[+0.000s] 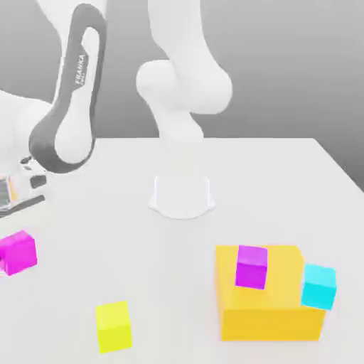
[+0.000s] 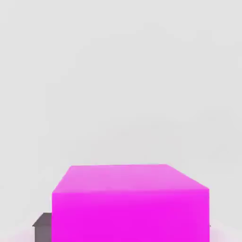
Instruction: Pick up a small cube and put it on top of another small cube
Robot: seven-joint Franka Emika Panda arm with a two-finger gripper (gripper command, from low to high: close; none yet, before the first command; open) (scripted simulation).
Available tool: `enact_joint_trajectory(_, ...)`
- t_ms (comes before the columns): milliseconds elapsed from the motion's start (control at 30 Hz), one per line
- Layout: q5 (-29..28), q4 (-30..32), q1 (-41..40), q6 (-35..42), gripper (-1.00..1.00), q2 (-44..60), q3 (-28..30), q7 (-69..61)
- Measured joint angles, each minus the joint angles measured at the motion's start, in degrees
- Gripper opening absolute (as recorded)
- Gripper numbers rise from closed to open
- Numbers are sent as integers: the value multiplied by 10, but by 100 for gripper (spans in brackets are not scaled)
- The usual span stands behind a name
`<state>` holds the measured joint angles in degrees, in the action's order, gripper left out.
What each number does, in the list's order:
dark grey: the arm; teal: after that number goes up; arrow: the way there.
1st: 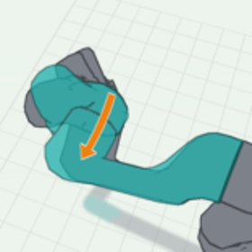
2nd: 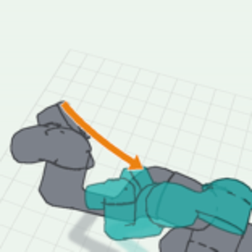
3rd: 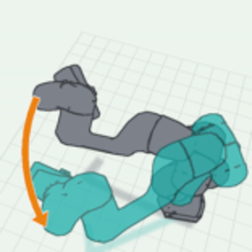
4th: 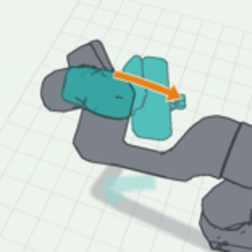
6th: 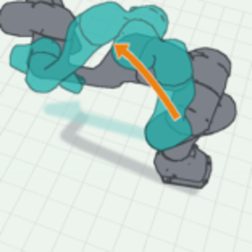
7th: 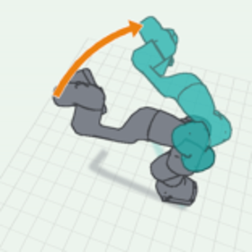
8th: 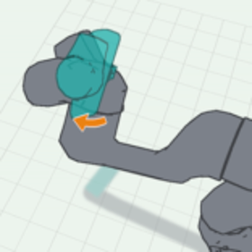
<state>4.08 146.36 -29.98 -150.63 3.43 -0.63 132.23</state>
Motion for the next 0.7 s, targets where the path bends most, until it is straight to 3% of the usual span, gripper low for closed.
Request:
enact_joint_trajectory(400, 44, 64, 254, 135, -100, -201, -175, 24)
enact_joint_trajectory(567, 26, 90, 270, 61, -100, -148, -210, 45)
enact_joint_trajectory(600, 21, 95, 269, 38, 100, -131, -213, 49)
enact_joint_trajectory(700, 21, 95, 269, 38, 100, -131, -213, 49)
